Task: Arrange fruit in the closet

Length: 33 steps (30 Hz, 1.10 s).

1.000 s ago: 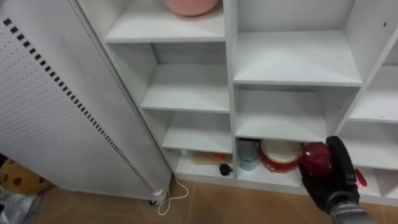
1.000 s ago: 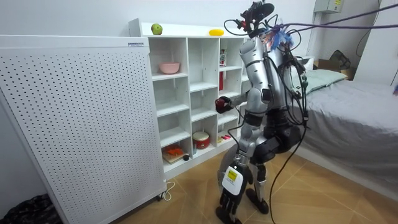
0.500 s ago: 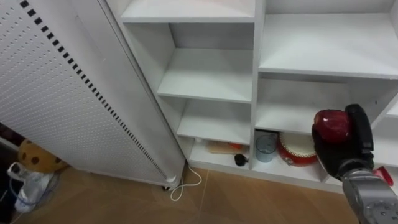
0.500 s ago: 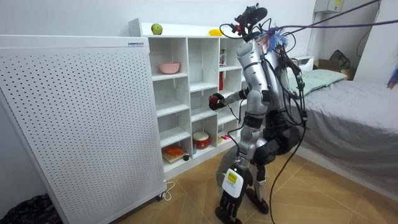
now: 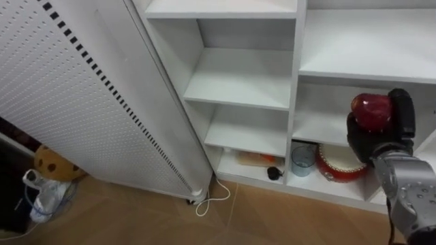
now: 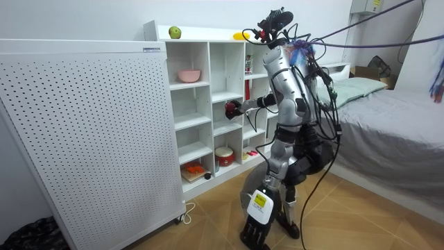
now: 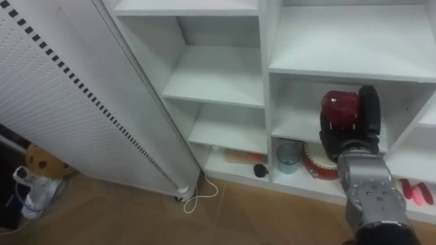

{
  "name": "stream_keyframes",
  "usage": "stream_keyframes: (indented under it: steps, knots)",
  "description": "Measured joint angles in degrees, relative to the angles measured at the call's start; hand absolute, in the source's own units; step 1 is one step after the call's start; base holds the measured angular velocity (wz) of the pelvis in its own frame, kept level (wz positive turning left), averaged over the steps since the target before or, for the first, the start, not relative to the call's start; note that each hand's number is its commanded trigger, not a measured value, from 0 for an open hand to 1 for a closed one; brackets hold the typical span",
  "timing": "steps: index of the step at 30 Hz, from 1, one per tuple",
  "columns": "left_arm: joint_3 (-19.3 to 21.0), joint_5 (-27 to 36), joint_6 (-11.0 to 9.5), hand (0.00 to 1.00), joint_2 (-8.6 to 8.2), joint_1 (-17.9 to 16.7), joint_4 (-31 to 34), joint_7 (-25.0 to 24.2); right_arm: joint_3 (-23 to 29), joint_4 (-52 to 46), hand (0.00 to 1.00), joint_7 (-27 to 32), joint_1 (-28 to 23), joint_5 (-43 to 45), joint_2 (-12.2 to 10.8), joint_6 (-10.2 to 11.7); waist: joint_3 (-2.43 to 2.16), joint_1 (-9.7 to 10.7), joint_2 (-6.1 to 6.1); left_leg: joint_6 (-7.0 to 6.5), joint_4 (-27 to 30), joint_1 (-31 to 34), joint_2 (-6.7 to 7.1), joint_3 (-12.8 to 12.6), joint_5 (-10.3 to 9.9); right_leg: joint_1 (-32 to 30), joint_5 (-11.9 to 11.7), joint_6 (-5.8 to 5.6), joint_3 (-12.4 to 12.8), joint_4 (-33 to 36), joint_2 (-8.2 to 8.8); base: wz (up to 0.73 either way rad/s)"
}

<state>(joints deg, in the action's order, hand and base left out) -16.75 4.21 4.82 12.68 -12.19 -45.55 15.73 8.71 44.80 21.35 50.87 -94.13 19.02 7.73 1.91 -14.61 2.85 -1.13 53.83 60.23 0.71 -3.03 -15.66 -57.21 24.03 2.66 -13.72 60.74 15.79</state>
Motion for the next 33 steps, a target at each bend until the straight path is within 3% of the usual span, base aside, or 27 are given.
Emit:
stream_keyframes:
  steps: [4, 11, 33]
  knots:
    - [0.1, -1.2, -0.5, 0.00, 0.12, -0.4, -0.1, 0.0, 0.4, -0.4, 0.00, 3.3, 0.0, 0.0, 0.0, 1.1, -0.05, 0.0, 0.09, -0.10, 0.3, 0.0, -0.05, 0.2, -0.1, 0.3, 0.0, 0.00, -0.2, 0.0, -0.13, 0.00]
    - [0.2, -1.6, -1.1, 0.00, 0.18, -0.9, -0.1, 0.0, 0.5, -1.5, 0.00, 8.4, 0.0, 0.3, 0.9, 2.4, -0.80, -0.3, 1.30, -0.17, 0.4, -1.1, -0.06, 0.3, -0.1, 1.6, 0.0, -0.09, -0.4, 0.0, -0.20, 0.00]
    - [-0.4, -5.1, -2.1, 0.00, 0.22, -1.5, 0.5, 1.7, 3.9, -1.7, 0.00, 18.9, 0.3, 0.3, 2.2, 3.6, -0.65, 0.1, 1.56, -0.36, -0.2, -3.7, 0.09, 0.4, -0.3, 4.6, 0.6, -0.79, -0.5, -0.8, -0.01, 0.01]
